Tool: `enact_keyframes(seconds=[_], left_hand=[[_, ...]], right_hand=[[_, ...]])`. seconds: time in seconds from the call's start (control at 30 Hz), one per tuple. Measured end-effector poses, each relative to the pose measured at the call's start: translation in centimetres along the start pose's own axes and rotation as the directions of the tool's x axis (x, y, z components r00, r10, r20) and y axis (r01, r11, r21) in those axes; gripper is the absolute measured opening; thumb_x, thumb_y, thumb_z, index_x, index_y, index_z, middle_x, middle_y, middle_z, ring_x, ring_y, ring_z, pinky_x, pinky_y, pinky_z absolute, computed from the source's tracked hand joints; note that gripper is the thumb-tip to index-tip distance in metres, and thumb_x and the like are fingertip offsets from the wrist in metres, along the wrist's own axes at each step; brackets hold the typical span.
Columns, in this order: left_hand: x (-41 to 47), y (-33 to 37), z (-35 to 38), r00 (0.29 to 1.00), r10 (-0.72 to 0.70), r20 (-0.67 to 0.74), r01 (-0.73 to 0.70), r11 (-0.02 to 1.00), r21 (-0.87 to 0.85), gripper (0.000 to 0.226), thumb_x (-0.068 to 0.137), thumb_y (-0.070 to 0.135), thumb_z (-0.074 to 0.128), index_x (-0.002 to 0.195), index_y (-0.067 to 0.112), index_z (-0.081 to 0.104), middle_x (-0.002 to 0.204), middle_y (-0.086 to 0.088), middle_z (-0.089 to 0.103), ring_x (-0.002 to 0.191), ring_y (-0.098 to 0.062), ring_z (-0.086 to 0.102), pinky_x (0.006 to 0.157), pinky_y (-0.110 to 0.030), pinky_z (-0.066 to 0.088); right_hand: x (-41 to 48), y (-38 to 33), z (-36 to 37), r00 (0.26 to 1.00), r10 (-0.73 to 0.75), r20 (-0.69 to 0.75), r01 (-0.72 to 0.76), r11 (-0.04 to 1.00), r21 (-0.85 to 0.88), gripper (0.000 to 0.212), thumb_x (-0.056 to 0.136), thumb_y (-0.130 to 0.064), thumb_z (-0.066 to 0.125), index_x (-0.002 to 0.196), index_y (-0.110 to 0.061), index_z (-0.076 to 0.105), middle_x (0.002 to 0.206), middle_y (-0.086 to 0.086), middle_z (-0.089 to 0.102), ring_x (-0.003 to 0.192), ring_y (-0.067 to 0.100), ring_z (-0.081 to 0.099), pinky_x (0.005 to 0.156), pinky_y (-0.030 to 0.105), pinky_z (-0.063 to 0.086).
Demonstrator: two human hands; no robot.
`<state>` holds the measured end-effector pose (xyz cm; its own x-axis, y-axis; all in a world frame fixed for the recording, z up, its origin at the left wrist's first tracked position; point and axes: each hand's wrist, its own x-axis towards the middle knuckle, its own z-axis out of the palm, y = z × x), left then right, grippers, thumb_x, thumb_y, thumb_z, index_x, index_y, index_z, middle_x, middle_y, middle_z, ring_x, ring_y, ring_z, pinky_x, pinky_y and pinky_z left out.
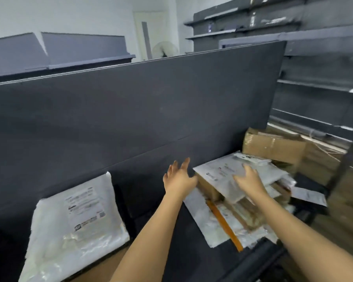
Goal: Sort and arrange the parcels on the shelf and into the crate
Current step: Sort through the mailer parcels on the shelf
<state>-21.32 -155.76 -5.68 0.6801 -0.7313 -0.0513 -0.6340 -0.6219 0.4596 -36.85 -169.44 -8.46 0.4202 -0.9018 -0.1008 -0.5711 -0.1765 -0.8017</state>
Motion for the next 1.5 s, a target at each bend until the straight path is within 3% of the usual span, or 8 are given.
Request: enact_keyframes(seconds=[0.5,0.6,0.67,0.87,1.03,1.2,1.33,1.5], left_hand=[[2.6,4.5,6.0,0.979,-0.010,0.202,0.006,1.000,0.023,0.066,0.092,0.044,0.045,0.151,0.037,0.015,0.161,-0.002,0.010,0.147,-0.027,0.013,0.116,-0.047,0.018],[3.0,4.1,6.1,0.978,-0.041,0.206,0.038,0.999,0.020,0.066,0.091,0.039,0.046,0.151,0.037,0.016,0.161,-0.002,0.010,0.148,-0.026,0.011,0.116,-0.048,0.017],[2.9,3.6,6.4,0.976,-0.061,0.209,0.057,0.998,0.022,0.065,0.091,0.037,0.045,0.150,0.037,0.017,0.161,-0.001,0.011,0.147,-0.026,0.012,0.116,-0.048,0.018],[2.5,1.3,6.5,0.977,-0.104,0.184,0.108,0.994,-0.011,0.064,0.091,0.042,0.046,0.150,0.036,0.021,0.161,-0.002,0.011,0.147,-0.027,0.013,0.116,-0.047,0.018],[2.3,-0.4,5.9,0.975,-0.147,0.166,0.152,0.988,-0.017,0.063,0.093,0.042,0.046,0.150,0.036,0.020,0.161,-0.001,0.013,0.147,-0.026,0.014,0.115,-0.047,0.020],[1.8,-0.7,5.7,0.972,-0.169,0.161,0.189,0.975,-0.120,0.062,0.093,0.042,0.046,0.150,0.032,0.022,0.159,0.001,0.019,0.146,-0.023,0.017,0.117,-0.045,0.021],[1.5,-0.6,5.5,0.938,-0.275,0.212,0.338,0.861,-0.379,0.071,0.092,0.052,0.046,0.152,0.024,0.020,0.158,-0.003,0.025,0.144,-0.025,0.025,0.116,-0.042,0.027],[1.1,-1.4,3.9,0.880,-0.385,0.278,0.452,0.504,-0.736,0.081,0.086,0.062,0.052,0.147,0.013,0.034,0.148,-0.009,0.042,0.131,-0.029,0.046,0.105,-0.042,0.042]], right_hand=[[2.3,6.7,-1.8,0.988,0.152,0.010,-0.152,0.987,0.058,0.059,0.094,-0.028,0.052,0.147,-0.012,0.030,0.148,0.014,0.038,0.129,0.032,0.043,0.101,0.038,0.040],[3.0,6.7,0.0,0.982,0.179,0.061,-0.186,0.972,0.146,0.053,0.094,-0.024,0.052,0.144,-0.016,0.035,0.137,0.014,0.049,0.114,0.033,0.053,0.082,0.033,0.043],[3.4,6.6,1.0,0.953,0.280,0.114,-0.302,0.900,0.313,0.048,0.094,-0.018,0.049,0.141,-0.018,0.039,0.119,0.015,0.052,0.092,0.030,0.055,0.072,0.035,0.046],[4.6,6.0,2.5,0.764,0.511,0.394,-0.604,0.353,0.714,0.037,0.093,-0.015,0.052,0.129,-0.007,0.050,0.104,0.016,0.056,0.084,0.029,0.054,0.064,0.036,0.047],[4.2,6.0,3.1,0.827,0.510,0.237,-0.480,0.421,0.770,0.044,0.087,0.001,0.058,0.129,-0.015,0.054,0.097,0.013,0.055,0.060,0.018,0.044,0.043,0.023,0.042],[3.0,5.4,2.9,0.858,0.470,0.206,-0.412,0.392,0.823,0.054,0.083,0.013,0.056,0.131,-0.012,0.049,0.103,0.014,0.056,0.065,0.018,0.049,0.052,0.025,0.043],[1.3,4.3,3.2,0.875,0.397,0.278,-0.422,0.341,0.840,0.063,0.081,0.019,0.049,0.123,-0.028,0.038,0.108,0.015,0.048,0.074,0.020,0.049,0.050,0.026,0.039],[-1.1,3.0,3.4,0.877,0.272,0.397,-0.455,0.204,0.867,0.066,0.082,0.015,0.048,0.121,-0.038,0.037,0.102,0.011,0.051,0.077,0.023,0.056,0.039,0.022,0.048]])
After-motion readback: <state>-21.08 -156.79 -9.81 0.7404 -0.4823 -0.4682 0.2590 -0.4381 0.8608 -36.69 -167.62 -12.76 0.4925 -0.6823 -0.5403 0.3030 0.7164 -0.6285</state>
